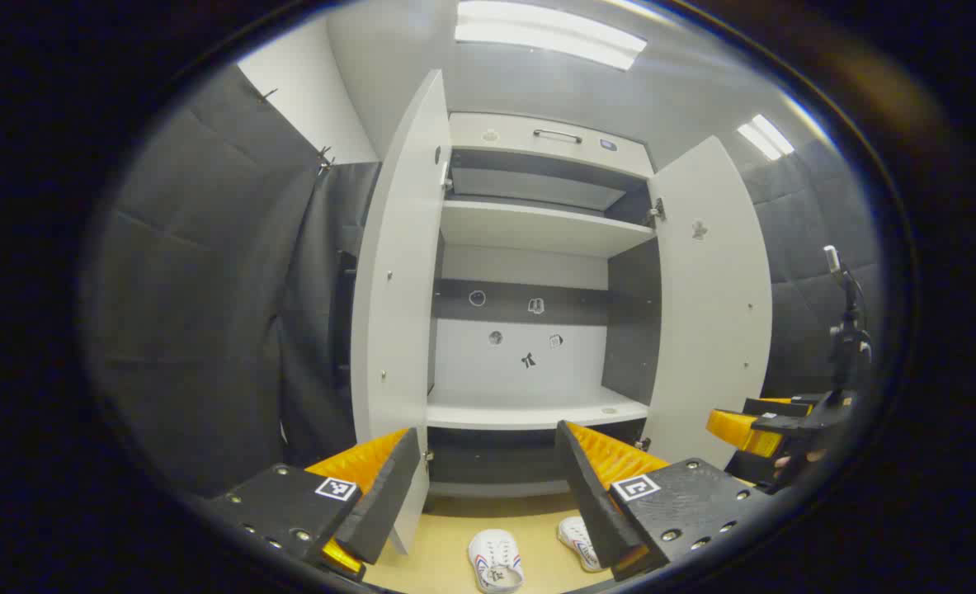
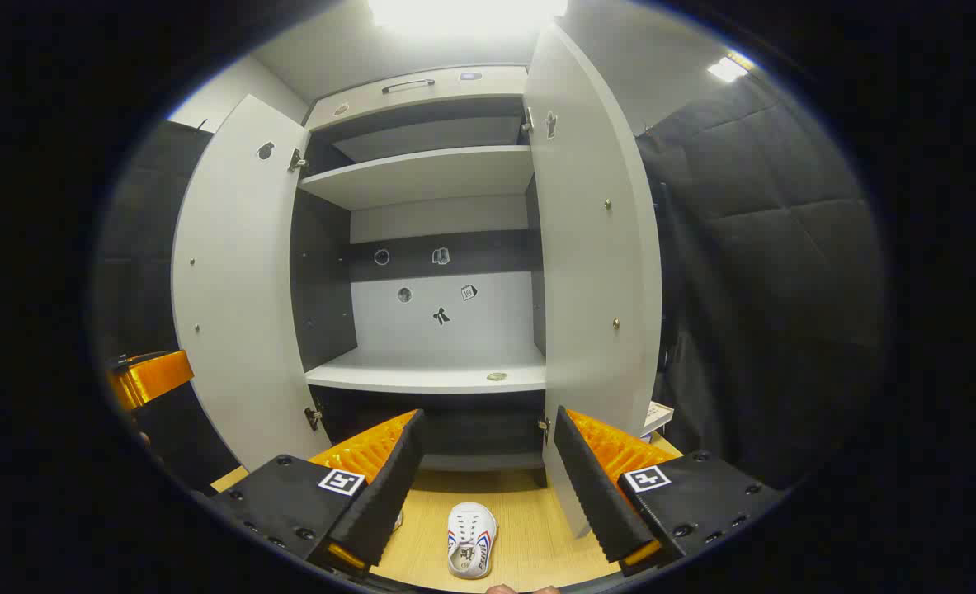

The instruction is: Grab one shoe with the right hand and put it into the shoe cabinet, grab the other shoe with the left hand and put it into the shoe cabinet; then close the right door with the right hand and the left door with the left hand.

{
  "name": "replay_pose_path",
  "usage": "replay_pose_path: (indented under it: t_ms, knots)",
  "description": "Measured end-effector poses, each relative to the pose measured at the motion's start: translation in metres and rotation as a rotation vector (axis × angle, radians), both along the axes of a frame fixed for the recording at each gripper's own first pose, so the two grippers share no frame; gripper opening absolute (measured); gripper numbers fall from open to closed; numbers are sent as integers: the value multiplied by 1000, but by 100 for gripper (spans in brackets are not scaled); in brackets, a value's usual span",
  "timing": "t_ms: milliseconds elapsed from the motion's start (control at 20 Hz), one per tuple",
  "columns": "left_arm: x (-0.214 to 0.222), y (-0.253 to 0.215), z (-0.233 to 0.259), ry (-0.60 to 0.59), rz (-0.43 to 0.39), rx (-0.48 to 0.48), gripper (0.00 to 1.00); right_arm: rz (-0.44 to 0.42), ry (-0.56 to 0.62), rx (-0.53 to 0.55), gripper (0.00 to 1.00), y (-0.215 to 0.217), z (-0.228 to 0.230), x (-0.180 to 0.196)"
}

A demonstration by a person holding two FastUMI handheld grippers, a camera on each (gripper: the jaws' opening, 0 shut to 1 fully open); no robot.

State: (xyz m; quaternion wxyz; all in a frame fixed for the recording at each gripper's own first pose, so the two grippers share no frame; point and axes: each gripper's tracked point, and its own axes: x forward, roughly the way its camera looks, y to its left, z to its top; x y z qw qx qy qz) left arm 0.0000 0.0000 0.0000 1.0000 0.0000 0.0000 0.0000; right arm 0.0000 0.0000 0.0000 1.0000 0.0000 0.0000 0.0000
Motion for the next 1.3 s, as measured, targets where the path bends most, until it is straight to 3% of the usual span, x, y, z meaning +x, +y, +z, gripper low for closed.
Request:
replay_pose_path:
  t_ms: [550, 800, 1300]
  knots:
    - [-11, 7, 5, -11, 16, 3, 94, 7, 31, 4, 98, 6, -8, -8]
    - [-12, 4, -20, 19, 29, -72, 94, 35, 74, -7, 98, 8, -15, -6]
    - [-27, 1, -39, 89, 66, -132, 94, 104, 175, 31, 98, 14, -46, -4]
